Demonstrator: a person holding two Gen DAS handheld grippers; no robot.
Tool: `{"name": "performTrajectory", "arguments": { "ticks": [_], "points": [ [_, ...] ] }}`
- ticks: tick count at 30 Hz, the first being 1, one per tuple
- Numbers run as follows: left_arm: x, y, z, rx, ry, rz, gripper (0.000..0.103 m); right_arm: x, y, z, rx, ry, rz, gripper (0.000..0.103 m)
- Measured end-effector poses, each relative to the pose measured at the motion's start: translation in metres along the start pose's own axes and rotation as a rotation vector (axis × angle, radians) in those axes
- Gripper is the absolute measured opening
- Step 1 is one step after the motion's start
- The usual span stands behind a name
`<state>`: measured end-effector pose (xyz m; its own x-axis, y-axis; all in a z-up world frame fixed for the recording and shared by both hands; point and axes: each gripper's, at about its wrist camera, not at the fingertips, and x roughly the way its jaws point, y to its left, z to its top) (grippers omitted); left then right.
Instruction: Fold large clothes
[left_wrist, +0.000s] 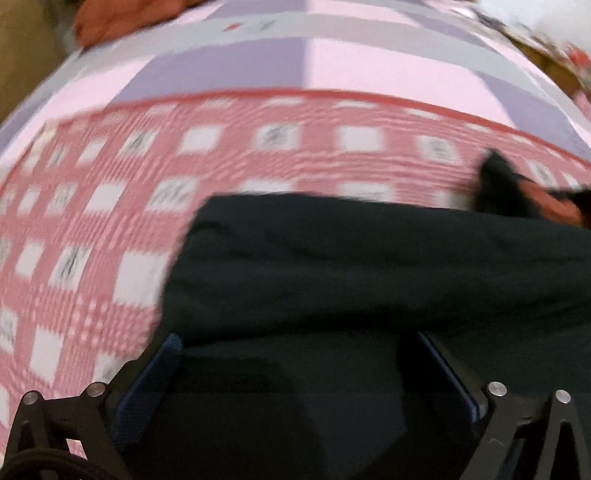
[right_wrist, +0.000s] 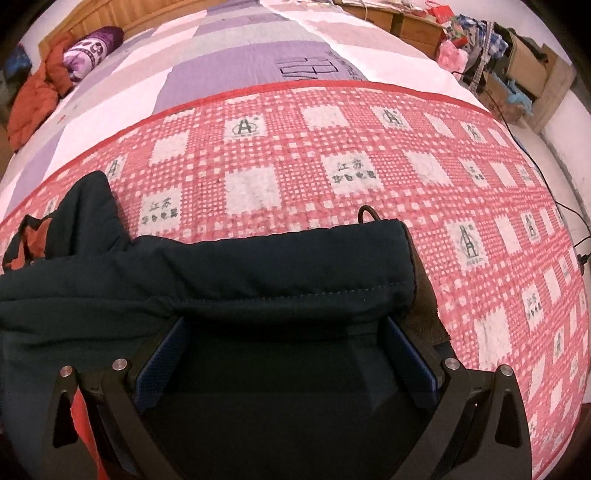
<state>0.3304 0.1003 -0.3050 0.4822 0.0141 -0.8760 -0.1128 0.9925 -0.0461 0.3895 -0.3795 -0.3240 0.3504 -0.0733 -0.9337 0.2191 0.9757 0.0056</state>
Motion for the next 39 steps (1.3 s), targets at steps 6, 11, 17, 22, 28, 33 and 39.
{"name": "performTrajectory", "arguments": {
  "ticks": [6,11,17,22,28,33,39],
  "points": [
    [-0.011,-0.017,0.004,0.054,0.016,0.058,0.098,-0.026,0.005,-0.005,-0.023,-0.019,-0.037,0.103],
    [-0.092,-0.042,-0.055,0.168,-0.13,-0.086,0.099,-0.12,0.023,-0.075,-0.181,-0.279,0.046,0.103],
    [-0.146,-0.087,-0.171,0.264,-0.111,-0.193,0.099,-0.17,0.062,-0.214,-0.339,-0.297,0.104,0.103],
    [-0.132,-0.064,-0.2,0.254,-0.1,-0.163,0.103,-0.15,0.055,-0.266,-0.395,-0.211,0.077,0.103],
    [-0.124,-0.008,-0.192,0.274,-0.148,-0.053,0.103,-0.137,-0.06,-0.246,-0.221,-0.246,-0.02,0.103],
    [-0.107,0.058,-0.191,0.085,-0.082,0.003,0.103,-0.135,-0.136,-0.248,0.009,-0.188,-0.059,0.103],
    [-0.132,0.047,-0.2,0.07,-0.108,0.045,0.101,-0.159,-0.115,-0.253,0.001,-0.25,-0.212,0.103]
  ]
}}
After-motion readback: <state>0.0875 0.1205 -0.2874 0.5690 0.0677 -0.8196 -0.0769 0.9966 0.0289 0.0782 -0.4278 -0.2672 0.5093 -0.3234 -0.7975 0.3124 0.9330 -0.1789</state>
